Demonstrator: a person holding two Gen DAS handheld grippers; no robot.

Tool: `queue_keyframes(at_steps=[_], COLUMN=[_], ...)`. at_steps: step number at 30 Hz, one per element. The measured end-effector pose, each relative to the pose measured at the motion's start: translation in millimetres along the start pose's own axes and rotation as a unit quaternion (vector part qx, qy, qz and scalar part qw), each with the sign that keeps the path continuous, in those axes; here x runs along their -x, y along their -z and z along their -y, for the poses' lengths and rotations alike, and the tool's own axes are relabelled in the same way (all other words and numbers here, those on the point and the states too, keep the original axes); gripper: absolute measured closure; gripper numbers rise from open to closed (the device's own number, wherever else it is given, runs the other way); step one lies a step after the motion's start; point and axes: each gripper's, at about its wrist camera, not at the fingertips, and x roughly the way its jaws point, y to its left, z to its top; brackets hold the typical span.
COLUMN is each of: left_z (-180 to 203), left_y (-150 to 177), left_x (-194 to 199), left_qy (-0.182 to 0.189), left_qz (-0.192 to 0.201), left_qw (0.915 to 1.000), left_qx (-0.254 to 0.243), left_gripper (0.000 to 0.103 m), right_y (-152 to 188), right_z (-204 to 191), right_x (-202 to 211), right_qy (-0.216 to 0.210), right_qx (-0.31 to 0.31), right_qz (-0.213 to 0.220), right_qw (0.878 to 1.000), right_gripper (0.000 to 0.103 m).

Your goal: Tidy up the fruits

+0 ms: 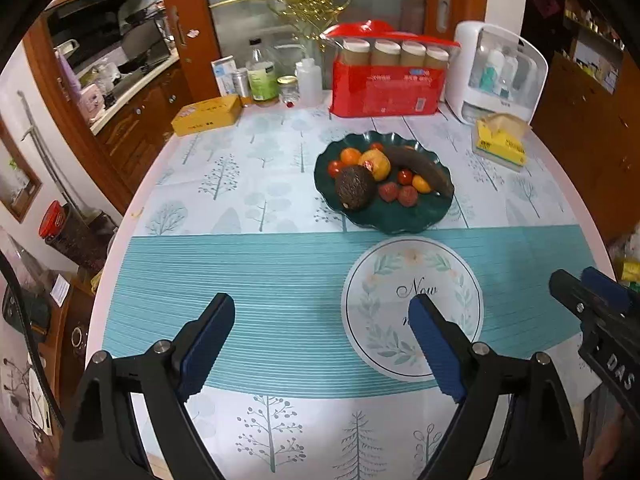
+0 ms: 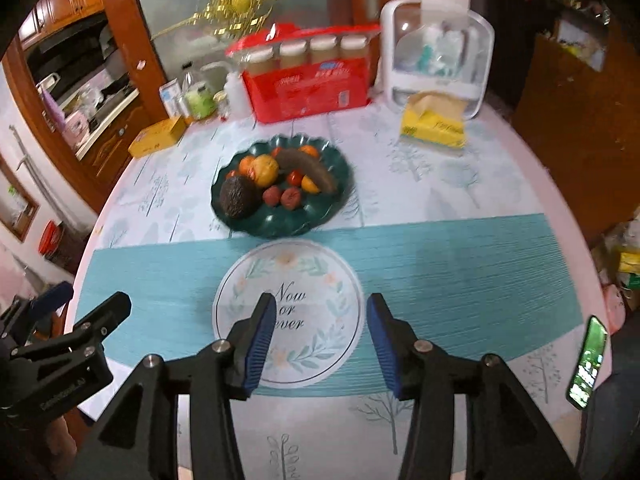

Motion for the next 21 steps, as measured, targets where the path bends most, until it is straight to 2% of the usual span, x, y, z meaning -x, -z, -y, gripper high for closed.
queue_keyframes(at_steps=[2,4,9,13,21], left_z=[-1,-2,-1,4,3], left_y=[2,4,8,11,14], left_x=[3,5,7,11,9], left_qy=[0.002,0.009,0.024,0.023,0.038], left_qz=[0.005,0.008,0.009,0.016,0.006], left_qw=[1.0,0.9999,0.9997,0.9996,0.9992], left_qx=[0.004,0.006,0.002,-0.009,-0.008], left_gripper=[0.015,0.015,0.015,0.015,0.016], right_y=[3,5,9,11,15], right_z=[-8,-13,-24,-27,-24], right_x=[10,14,15,14,13], right_qy=[0.008,0.01,-0.001,-0.005,-0.006], right_qx=[0.013,0.02,0.031,0.028,0.018], right_qz=[0.019,0.026,0.02,0.014,0.005], right_qw=[1.0,0.999,0.999,0.999,1.0], right_gripper=[0.047,0.044,0.044,0.044,0.044])
